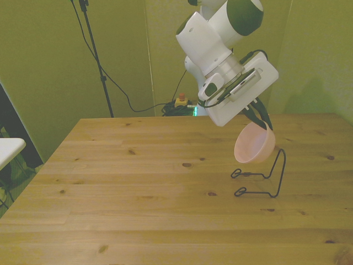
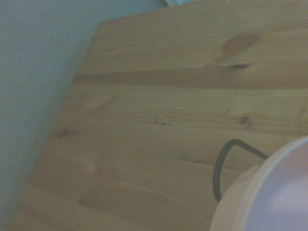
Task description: Load the bowl
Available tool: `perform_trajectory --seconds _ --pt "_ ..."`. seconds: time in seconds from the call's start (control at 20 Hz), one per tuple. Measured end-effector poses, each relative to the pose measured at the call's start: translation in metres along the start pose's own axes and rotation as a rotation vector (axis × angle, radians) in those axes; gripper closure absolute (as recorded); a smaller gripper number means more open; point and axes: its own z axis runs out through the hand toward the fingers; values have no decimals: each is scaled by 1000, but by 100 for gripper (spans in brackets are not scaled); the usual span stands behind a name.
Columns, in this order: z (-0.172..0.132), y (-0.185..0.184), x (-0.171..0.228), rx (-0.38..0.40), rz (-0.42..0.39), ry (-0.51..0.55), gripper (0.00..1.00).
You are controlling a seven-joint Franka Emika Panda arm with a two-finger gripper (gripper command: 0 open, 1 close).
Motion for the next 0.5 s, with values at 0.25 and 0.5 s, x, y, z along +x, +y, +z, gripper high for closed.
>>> perform_trajectory --seconds 0.25,0.5 --pt "4 5 0 29 -26 -4 100" --pt "9 17 6 89 -42 5 100"
